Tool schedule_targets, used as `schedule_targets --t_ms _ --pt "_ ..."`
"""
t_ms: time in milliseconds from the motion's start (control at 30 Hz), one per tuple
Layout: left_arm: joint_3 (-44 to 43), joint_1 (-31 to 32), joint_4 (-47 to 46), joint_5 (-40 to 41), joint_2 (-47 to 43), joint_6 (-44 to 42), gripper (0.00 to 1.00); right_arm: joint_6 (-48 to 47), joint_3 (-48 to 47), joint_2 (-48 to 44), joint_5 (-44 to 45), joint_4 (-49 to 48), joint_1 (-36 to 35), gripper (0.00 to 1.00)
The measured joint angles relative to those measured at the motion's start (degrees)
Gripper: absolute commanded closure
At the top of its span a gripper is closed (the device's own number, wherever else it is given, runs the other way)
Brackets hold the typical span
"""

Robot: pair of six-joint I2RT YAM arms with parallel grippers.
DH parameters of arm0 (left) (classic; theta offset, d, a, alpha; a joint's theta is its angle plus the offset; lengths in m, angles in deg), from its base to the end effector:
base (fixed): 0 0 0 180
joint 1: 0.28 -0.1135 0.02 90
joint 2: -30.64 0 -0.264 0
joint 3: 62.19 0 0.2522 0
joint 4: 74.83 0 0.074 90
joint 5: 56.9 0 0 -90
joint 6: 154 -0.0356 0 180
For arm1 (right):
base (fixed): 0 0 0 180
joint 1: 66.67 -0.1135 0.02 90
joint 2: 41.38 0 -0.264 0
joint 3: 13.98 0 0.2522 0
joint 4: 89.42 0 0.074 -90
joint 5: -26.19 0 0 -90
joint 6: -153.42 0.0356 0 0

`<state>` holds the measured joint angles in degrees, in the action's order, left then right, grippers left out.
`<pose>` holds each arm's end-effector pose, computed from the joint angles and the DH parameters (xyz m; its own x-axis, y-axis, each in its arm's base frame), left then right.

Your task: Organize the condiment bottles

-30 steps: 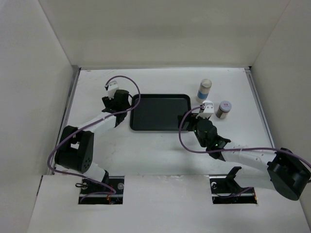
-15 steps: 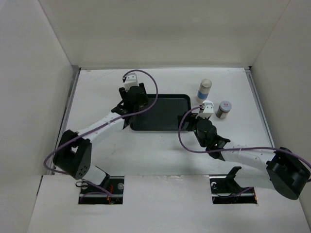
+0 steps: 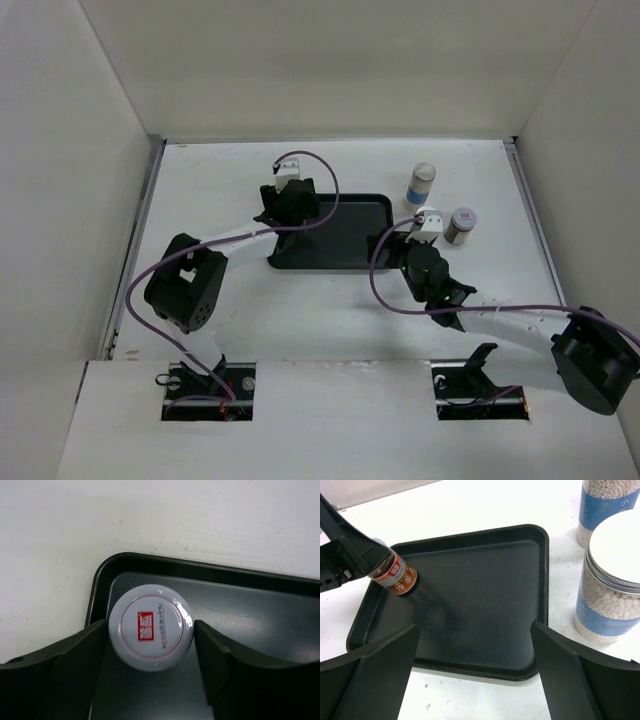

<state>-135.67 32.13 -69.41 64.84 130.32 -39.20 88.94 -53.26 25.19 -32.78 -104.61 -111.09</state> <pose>0.3304 -0.1876 0.2077 -0.4344 -0.1468 -0.8887 -0.1152 0.9876 -0.1068 0.1852 0.1558 0.2182 -0.2384 0.2833 -0.9289 -0.1519 0.9339 0.3237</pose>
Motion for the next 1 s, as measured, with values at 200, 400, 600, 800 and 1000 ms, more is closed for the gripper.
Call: schedule_targets --t_ms 200,400,600,800,1000 --pt "2.32 0.26 -5.09 1.62 -2.12 0.42 0.03 -0.26 0.02 -0.31 0.02 0.00 0.20 0.00" --pt "12.55 0.85 -10.03 2.05 -14.88 3.91 0.04 -0.61 0.57 -6.36 -0.09 0.31 0.22 0.54" --pt "27.63 -0.44 -17.46 1.36 -30.03 9.20 0.47 0.00 0.39 -12.07 0.04 3.28 2.62 0.60" --pt "38.47 -3.65 -19.85 -1.99 -36.74 12.50 0.58 0.22 -1.31 -12.37 3.19 12.13 8.11 0.01" --pt "44.19 -7.58 -23.67 -3.34 -37.55 16.15 0.53 -1.40 -6.23 -11.10 5.53 18.10 14.69 0.00"
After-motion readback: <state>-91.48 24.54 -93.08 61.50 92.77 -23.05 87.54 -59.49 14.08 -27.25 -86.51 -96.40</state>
